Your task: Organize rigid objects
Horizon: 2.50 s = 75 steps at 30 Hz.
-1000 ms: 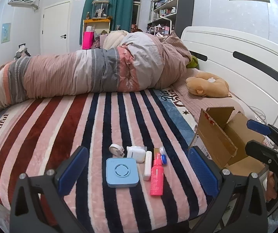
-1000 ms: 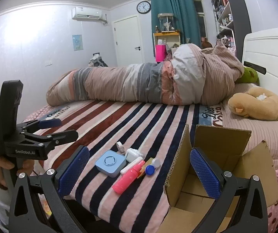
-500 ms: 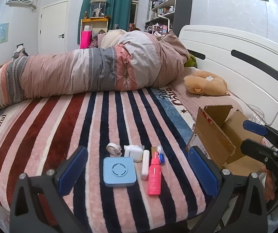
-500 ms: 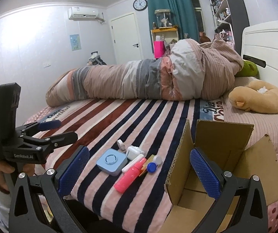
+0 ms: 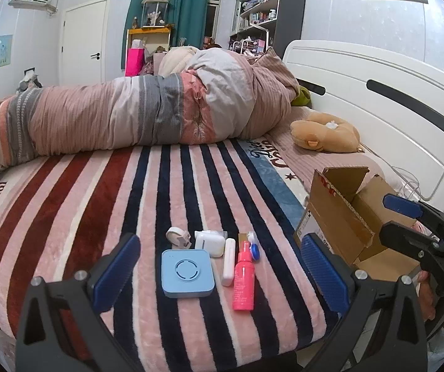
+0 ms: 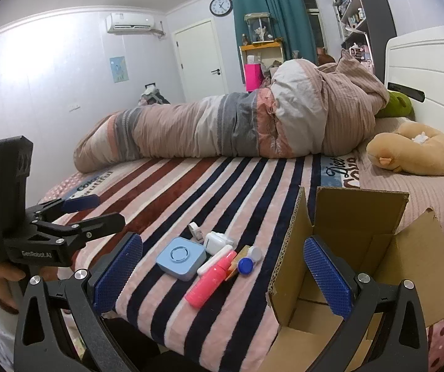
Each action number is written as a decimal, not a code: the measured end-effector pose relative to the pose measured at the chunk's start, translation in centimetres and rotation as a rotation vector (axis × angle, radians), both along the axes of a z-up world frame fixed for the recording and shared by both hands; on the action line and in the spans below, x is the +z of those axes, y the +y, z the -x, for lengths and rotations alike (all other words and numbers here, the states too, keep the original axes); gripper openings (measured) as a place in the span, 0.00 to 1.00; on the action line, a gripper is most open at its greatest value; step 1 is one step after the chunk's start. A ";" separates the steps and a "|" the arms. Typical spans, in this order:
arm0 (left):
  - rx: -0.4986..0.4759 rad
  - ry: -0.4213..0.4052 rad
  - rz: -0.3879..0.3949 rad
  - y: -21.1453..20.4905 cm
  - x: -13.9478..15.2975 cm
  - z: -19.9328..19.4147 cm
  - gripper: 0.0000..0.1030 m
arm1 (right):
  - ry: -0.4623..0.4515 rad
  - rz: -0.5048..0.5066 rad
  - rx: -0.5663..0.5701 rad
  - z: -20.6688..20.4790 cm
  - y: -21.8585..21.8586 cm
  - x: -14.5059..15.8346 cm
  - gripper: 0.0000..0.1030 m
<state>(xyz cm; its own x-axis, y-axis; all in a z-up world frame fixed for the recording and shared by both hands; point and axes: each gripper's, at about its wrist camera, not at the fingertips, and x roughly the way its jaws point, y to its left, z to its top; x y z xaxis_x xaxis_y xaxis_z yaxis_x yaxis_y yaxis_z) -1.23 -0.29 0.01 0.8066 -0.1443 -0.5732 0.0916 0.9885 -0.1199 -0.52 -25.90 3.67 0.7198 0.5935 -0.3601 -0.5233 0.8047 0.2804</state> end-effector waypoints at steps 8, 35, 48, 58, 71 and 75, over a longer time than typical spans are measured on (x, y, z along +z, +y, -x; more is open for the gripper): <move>-0.010 0.005 0.003 0.1 -0.2 0.0 1.00 | -0.004 0.015 -0.013 0.2 -0.3 -0.4 1.00; -0.055 -0.026 0.046 3.5 -1.6 -0.6 0.99 | -0.025 0.070 -0.021 0.8 2.0 1.0 0.80; -0.068 0.037 0.103 11.0 -7.7 -2.6 0.99 | 0.301 0.156 0.057 -3.7 12.5 -8.7 0.39; -0.059 0.085 0.139 11.8 -9.9 -3.7 0.99 | 0.511 0.134 -0.011 -8.7 12.6 -14.6 0.32; -0.381 0.099 0.283 6.0 -5.0 -4.1 0.99 | 0.143 0.105 0.130 -2.4 12.9 -6.4 0.26; -0.429 0.094 0.350 4.5 -2.3 -4.4 0.85 | 0.021 0.046 0.187 -0.5 12.2 -3.1 0.26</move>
